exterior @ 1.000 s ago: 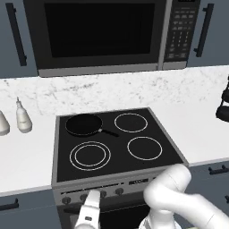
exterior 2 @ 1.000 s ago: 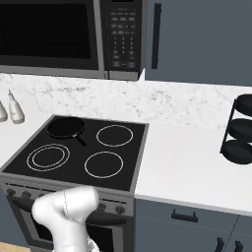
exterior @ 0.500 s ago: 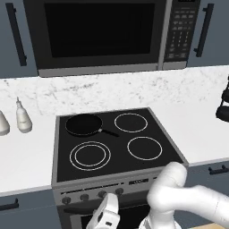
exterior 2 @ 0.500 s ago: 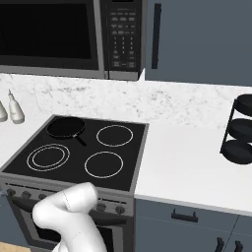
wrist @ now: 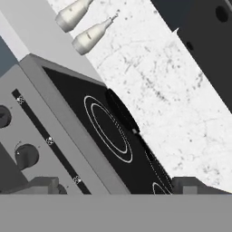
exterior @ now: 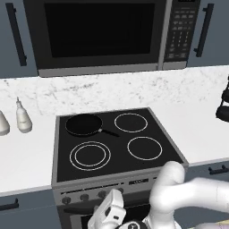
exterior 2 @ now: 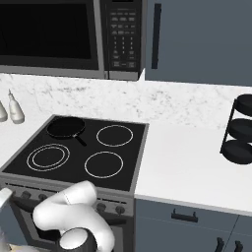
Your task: Turn off the rear left burner of the stove.
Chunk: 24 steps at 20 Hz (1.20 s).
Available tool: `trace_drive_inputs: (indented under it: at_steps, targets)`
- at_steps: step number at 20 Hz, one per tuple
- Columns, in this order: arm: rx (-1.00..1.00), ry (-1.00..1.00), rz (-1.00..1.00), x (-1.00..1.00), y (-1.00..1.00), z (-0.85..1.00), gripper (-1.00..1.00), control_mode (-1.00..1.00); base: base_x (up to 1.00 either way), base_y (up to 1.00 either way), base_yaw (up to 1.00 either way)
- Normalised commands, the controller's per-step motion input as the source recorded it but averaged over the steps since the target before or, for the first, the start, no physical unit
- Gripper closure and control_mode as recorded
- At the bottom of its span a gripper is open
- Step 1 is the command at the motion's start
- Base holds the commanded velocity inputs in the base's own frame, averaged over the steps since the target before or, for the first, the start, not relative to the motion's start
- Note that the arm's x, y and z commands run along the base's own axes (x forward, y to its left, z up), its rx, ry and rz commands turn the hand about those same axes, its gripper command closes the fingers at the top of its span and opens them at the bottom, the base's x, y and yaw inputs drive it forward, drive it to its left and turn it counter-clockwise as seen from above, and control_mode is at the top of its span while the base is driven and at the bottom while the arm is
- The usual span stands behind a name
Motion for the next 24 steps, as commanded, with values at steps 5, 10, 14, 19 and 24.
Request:
trace_drive_inputs:
  at_steps: [5,10,14,19,24]
  targets:
    - [0.07,0.00,0.00,0.00,0.01,-0.18,-1.00,-1.00,0.00,0.00,0.00]
    - [0.17,-0.03,0.00,0.00,0.00,-0.08,-1.00,-1.00,0.00,0.00,0.00]
    - [0.01,0.00,0.00,0.00,0.00,-0.04,-1.00,-1.00,0.00,0.00,0.00]
    - [0.00,0.00,0.02,0.09,0.10,-0.09,-1.00,-1.00,0.00,0.00,0.00]
    - [0.02,0.00,0.04,0.13,0.20,-0.06,-1.00,-1.00,0.00,0.00,0.00]
